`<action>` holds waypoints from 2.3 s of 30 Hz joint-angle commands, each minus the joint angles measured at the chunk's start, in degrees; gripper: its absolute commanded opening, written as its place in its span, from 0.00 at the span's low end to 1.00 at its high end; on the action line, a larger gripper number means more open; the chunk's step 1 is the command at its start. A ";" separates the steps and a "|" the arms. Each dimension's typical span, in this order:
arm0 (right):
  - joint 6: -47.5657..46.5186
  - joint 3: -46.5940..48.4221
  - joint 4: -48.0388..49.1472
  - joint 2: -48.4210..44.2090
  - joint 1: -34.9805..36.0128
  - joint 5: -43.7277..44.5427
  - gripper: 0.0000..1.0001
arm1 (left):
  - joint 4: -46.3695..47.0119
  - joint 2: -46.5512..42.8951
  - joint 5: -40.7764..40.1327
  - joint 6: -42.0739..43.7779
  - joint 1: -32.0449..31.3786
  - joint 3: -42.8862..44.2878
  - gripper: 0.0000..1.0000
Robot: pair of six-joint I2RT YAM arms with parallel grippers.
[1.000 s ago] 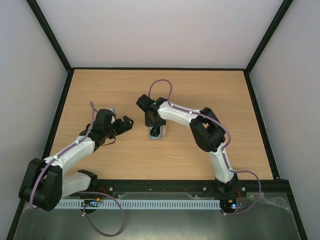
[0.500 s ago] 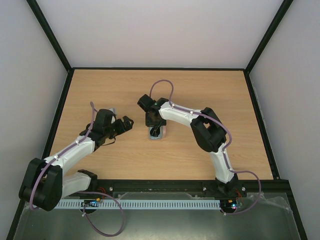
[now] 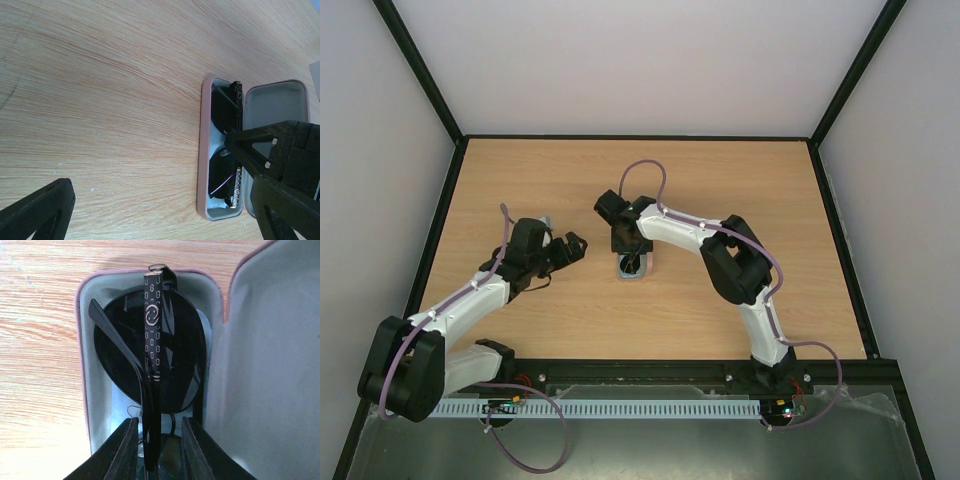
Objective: Organize the sunglasses
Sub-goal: Place the sunglasses in the sunglasses case, then close the sunglasses case at the center of the board.
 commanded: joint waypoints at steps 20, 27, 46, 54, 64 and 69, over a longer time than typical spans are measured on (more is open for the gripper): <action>-4.40 9.87 -8.81 -10.55 2.60 2.39 0.37 | -1.59 -0.06 0.49 1.78 0.21 1.95 0.99; -6.83 3.63 -7.81 -20.68 1.67 0.71 0.43 | -3.50 0.39 0.31 2.65 0.08 2.64 0.99; -6.26 -32.61 16.25 -40.62 -20.46 -29.31 0.04 | -3.57 0.05 1.95 1.40 -0.14 1.73 0.99; -6.81 -29.16 19.63 -30.96 -21.27 -30.90 0.04 | 3.57 7.67 3.61 0.01 -0.22 1.82 0.99; -7.90 -27.74 22.26 -25.98 -21.29 -33.43 0.07 | 5.46 15.85 2.08 1.14 -1.38 4.70 0.67; -7.52 -28.10 23.26 -25.21 -21.29 -34.30 0.07 | 6.71 20.74 1.64 0.91 -3.28 6.49 0.42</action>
